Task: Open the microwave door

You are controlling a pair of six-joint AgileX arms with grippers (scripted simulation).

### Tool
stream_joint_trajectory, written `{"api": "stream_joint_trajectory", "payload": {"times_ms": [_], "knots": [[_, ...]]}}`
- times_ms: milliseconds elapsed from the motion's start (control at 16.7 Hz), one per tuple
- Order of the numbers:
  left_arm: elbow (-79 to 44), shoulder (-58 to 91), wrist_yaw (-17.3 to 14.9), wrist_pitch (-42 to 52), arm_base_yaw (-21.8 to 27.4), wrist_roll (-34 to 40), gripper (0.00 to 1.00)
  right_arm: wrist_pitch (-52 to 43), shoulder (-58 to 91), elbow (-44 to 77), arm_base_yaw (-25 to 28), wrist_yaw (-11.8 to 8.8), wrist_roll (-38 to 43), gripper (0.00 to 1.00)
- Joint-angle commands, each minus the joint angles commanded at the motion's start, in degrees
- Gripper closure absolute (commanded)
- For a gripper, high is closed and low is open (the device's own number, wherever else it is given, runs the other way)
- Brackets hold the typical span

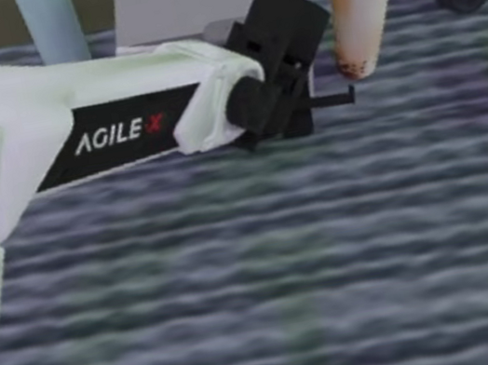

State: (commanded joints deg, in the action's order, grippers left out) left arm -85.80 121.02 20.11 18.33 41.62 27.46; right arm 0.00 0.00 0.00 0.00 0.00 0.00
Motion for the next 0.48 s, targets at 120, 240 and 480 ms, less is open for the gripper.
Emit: {"api": "stream_joint_trajectory", "payload": {"times_ms": [120, 240, 480], "knots": [[-0.15, 0.06, -0.40, -0.10, 0.40, 0.11, 1.00, 0.00, 0.00, 0.00, 0.00, 0.00, 0.00, 0.00], [0.83, -0.60, -0.73, -0.67, 0.14, -0.65, 1.00, 0.00, 0.00, 0.00, 0.00, 0.00, 0.00, 0.00], [2.31, -1.41, -1.24, -1.50, -0.22, -1.79, 1.00, 0.00, 0.00, 0.00, 0.00, 0.00, 0.00, 0.00]]}}
